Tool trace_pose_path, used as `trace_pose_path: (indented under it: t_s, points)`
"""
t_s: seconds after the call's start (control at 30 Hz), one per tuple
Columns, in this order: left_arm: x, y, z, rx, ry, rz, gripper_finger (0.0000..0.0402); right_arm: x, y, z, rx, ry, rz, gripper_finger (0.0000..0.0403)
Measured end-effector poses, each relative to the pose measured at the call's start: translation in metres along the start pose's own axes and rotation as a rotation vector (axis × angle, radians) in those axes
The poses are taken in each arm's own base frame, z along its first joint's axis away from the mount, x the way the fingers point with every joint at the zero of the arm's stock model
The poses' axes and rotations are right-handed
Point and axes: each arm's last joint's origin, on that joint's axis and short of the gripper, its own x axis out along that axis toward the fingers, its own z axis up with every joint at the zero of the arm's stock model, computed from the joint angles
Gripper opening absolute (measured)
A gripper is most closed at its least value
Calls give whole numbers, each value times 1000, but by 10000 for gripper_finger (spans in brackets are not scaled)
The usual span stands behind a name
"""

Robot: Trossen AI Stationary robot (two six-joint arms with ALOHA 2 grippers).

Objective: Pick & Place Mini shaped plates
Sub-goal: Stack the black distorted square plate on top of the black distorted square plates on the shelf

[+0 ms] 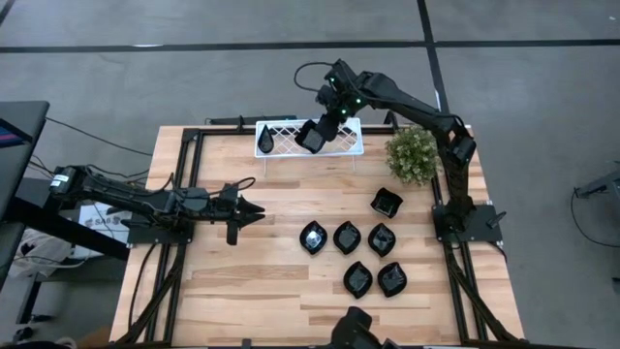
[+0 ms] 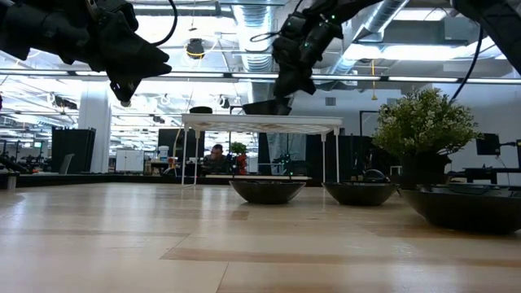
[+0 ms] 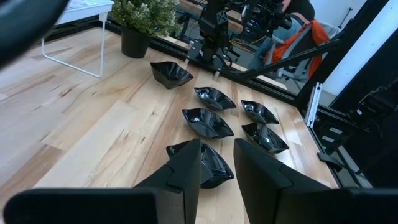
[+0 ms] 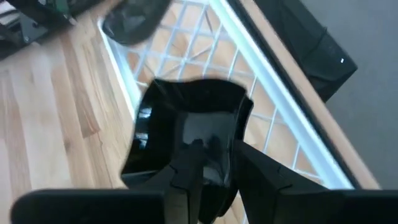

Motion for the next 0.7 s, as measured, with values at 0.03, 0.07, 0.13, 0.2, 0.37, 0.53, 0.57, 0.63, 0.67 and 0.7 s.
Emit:
trace_pose_path:
  t_s: [0.03, 0.07, 0.13, 0.2, 0.37, 0.53, 0.57, 0.63, 0.67, 0.7]
  points:
    - [0, 0, 0, 0, 0, 0, 97, -4, 1, 2, -8, -6, -1, 84]
    - [0, 0, 0, 0, 0, 0, 97, -6, 2, 3, -20, -5, -1, 84]
    - [0, 0, 0, 0, 0, 1, 97, -9, 3, 4, -35, -8, -3, 84]
    - [0, 0, 0, 0, -1, 2, 97, -10, 3, 4, -41, -1, -3, 84]
    - [0, 0, 0, 0, -1, 2, 97, -9, 6, -3, -24, 66, 6, 84]
    - [0, 0, 0, 0, -1, 2, 97, -13, 20, -19, -1, 229, 35, 84]
    - [0, 0, 0, 0, -1, 2, 97, -16, 25, -23, 2, 269, 43, 84]
    - [0, 0, 0, 0, -1, 2, 97, -23, 37, -33, 12, 366, 59, 84]
    - [0, 0, 0, 0, -1, 2, 97, -28, 44, -36, 10, 400, 67, 84]
    - [0, 0, 0, 0, 0, 2, 97, -33, 50, -40, 16, 435, 72, 84]
